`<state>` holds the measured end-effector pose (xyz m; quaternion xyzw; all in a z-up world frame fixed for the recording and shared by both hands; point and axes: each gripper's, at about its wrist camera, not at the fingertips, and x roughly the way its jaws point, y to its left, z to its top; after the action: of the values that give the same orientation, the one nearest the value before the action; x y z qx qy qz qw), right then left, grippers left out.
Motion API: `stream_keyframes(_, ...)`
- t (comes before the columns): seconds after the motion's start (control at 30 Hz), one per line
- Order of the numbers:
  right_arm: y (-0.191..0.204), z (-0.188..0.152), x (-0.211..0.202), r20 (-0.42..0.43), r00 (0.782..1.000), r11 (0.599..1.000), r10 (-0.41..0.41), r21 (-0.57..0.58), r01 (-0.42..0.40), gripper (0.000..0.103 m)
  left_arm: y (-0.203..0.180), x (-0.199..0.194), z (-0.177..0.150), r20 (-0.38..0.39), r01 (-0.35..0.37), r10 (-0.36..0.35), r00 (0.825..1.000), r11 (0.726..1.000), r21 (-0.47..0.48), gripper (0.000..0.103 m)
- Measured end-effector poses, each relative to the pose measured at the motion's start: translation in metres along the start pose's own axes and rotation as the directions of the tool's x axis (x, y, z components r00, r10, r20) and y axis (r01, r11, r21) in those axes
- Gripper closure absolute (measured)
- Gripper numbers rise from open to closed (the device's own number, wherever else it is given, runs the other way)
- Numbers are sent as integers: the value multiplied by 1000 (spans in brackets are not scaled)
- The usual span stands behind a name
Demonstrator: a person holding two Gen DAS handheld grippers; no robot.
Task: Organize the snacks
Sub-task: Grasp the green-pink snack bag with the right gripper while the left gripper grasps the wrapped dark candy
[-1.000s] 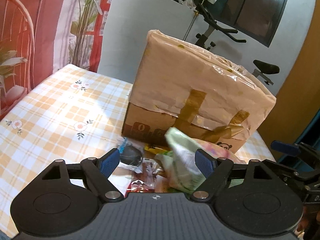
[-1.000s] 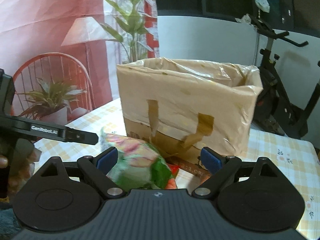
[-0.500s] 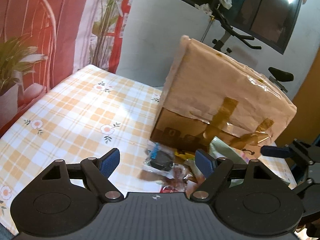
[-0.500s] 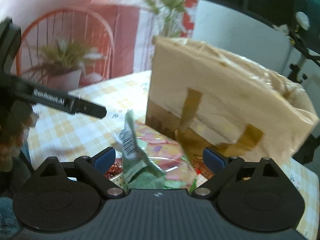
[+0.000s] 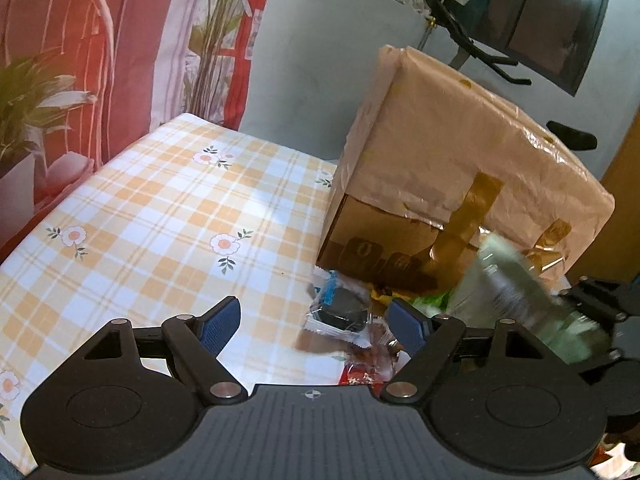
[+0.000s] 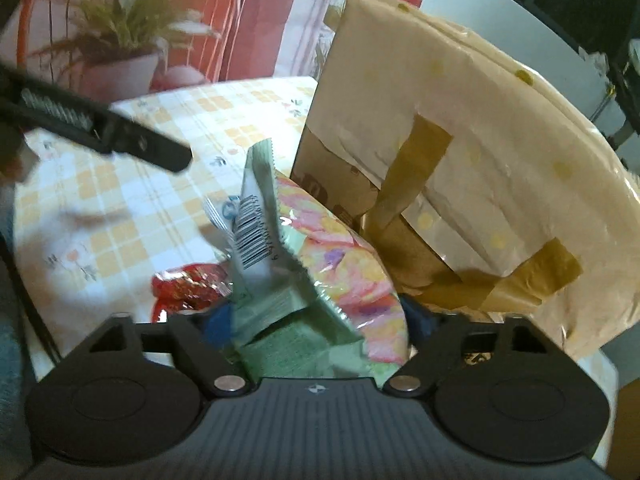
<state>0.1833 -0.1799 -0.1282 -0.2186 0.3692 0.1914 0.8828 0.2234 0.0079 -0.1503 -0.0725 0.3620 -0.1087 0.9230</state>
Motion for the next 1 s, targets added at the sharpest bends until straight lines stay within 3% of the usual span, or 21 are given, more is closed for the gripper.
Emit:
stream_keyframes(0.17,-13,-7,-20,77,997,995,-10,99,2,37,-4,14,1,-20,6,-5,1000,997,83,33)
stream_keyframes(0.37,-27,-11,-32,126,992,987,-6,158,-14,37,-14,47,4,-63,27,-16,998,983,183,33)
stream_keyframes(0.7,-33,-16,-38,158,987,978,3,204,-35,37,-26,102,-1,-172,15,27,985,971,238,33)
stream_keyframes(0.77,-35,-19,-40,160,987,976,7,215,-42,37,-29,103,-4,-162,8,35,986,966,257,34)
stream_keyframes(0.83,-36,-20,-40,162,987,974,9,221,-45,37,-30,100,-6,-139,46,-8,990,962,271,45)
stream_keyframes(1.0,-38,-20,-41,167,986,971,11,234,-51,37,-20,82,-6,-112,57,-33,993,974,219,49)
